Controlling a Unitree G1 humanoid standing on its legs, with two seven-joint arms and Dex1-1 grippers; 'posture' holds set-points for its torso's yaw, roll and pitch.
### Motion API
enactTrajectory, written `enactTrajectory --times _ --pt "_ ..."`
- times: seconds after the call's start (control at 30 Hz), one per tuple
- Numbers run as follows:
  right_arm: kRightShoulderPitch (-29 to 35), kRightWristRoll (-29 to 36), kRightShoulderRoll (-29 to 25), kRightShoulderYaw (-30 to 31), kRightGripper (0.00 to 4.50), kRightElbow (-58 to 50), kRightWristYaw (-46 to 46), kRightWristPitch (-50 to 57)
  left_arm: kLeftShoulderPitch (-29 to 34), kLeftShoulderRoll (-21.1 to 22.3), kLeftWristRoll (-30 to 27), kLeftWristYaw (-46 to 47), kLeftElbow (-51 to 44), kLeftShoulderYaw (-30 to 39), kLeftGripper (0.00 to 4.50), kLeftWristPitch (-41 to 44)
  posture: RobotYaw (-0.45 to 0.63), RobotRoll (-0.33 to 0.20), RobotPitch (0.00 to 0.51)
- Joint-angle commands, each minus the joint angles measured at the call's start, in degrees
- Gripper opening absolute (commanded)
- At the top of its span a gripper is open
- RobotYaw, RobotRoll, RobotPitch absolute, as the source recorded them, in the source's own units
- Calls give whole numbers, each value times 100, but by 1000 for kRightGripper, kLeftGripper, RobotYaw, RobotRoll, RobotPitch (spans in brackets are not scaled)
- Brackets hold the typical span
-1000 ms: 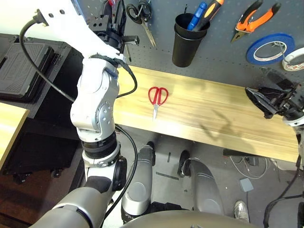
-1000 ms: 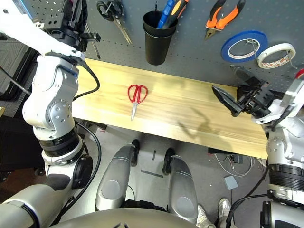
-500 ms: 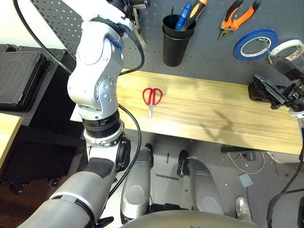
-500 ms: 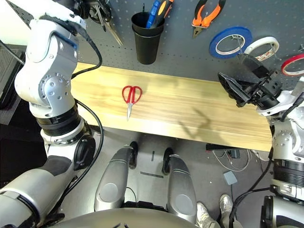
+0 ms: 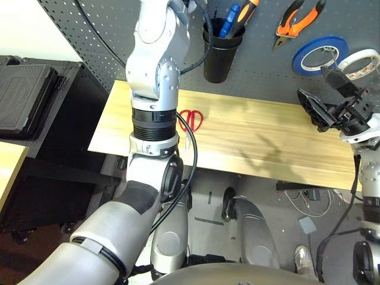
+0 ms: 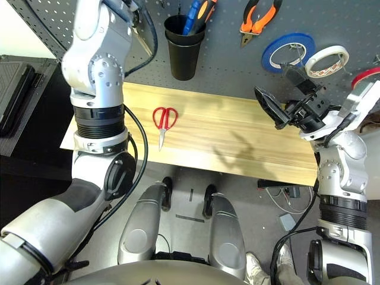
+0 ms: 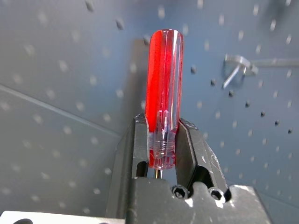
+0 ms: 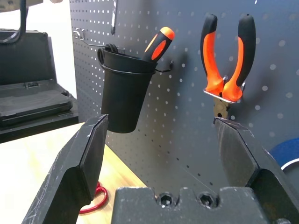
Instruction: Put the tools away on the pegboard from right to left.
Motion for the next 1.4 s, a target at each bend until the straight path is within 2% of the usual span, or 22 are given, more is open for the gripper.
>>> enactTrajectory --times 0.03,0.27,0.33,0.37,0.6,0.8,0.93,1.17,1.27,1.4 --pt "151 -46 9 -49 4500 -68 -41 -49 -247 -98 77 -86 376 -189 803 -305 128 0 258" --pt "178 -48 54 -18 4500 -197 -150 -7 -217 -99 331 -157 901 -453 803 -547 118 0 257" --pt "183 -63 88 8 4500 -215 -172 -13 -167 -78 363 -222 892 -530 1553 -504 121 0 256" --pt "182 -72 106 20 4500 -215 -178 -21 -144 -63 380 -244 880 -560 1782 -492 121 0 256" --pt "71 -143 219 102 4500 -15 -119 -123 -17 95 457 -340 685 -643 4483 -391 148 0 250" --pt "-41 -201 335 214 4500 154 -54 -210 56 335 585 -246 285 -616 4483 -165 170 0 252" --pt "32 -224 419 337 4500 136 24 -182 397 676 684 -365 -654 -741 4483 362 175 0 253" --pt "286 -509 380 623 4500 196 85 -109 1858 1391 616 -730 -3030 -1105 4483 2217 235 0 286" --pt "420 -655 385 805 4500 236 184 -107 2648 1574 657 -731 -3706 -1147 4483 2782 259 0 301" --pt "683 -928 298 1093 4500 304 361 -128 3570 1814 745 -807 -4171 -1250 4483 3091 287 0 319"
